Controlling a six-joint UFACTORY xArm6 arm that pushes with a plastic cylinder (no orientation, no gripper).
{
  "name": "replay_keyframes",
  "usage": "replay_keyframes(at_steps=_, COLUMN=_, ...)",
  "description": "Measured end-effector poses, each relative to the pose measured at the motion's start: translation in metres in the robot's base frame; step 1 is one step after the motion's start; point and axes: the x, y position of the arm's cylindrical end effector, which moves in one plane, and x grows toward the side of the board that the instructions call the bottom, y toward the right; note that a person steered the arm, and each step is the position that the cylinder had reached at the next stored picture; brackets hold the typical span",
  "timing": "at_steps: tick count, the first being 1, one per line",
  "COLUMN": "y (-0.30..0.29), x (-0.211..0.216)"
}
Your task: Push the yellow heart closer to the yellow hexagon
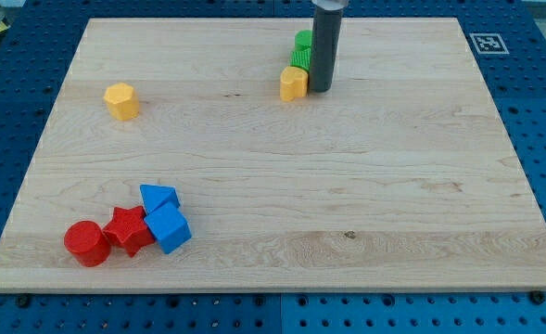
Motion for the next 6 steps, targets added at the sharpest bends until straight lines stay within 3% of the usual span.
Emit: replay_keyframes(at_steps=6, y=-0.13, x=-0.003)
